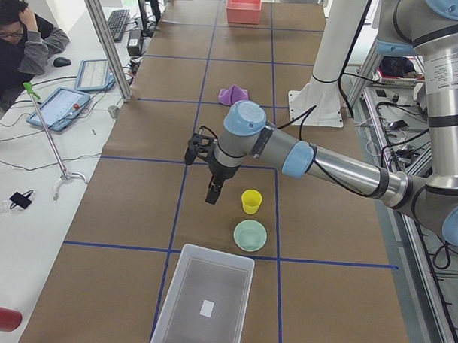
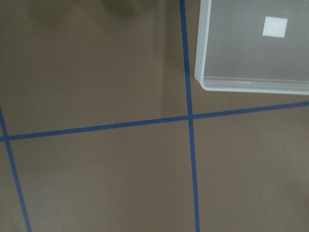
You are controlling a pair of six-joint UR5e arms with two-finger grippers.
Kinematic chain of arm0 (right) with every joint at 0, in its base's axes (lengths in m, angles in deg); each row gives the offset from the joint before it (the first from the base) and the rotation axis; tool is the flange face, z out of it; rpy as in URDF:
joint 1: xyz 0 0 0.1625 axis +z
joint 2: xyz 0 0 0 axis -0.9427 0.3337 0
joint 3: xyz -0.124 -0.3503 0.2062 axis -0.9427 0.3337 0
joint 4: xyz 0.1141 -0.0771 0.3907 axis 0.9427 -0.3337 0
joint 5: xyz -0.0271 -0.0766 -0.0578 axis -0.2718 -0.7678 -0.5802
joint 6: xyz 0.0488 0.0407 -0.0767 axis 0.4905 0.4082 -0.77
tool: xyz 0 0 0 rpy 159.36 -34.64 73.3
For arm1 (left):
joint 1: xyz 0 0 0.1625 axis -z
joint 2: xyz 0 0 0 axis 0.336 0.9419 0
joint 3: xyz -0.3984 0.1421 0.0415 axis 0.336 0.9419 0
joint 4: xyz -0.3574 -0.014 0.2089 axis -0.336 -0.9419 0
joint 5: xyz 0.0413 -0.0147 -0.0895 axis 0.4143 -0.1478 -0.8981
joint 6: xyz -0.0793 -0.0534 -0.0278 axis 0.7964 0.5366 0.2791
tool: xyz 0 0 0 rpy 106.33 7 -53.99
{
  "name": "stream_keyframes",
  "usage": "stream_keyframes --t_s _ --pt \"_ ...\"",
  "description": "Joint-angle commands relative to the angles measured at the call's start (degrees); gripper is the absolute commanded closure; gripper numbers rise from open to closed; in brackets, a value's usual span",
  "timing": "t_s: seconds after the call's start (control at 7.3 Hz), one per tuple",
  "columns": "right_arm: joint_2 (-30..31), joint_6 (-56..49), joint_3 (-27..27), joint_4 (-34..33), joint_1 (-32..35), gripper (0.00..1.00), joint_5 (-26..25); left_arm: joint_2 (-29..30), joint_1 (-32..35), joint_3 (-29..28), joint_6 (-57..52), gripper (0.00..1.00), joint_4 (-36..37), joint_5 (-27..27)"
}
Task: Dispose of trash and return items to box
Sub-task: 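Move the left gripper toward the yellow cup beside the clear box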
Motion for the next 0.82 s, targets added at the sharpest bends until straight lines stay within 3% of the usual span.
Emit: stream_keyframes --t_s 0.0,0.68 --pt "-0.1 0.4 0.2 2.4 -0.4 0.00 0.2 -1.0 -2.2 -0.1 0.7 0.01 -2.4 -0.4" --pt "0.2 10.2 0.1 9.1 -5.0 0.00 0.1 -3.2 -15.0 -4.8 2.4 0.02 -5.6 0.2"
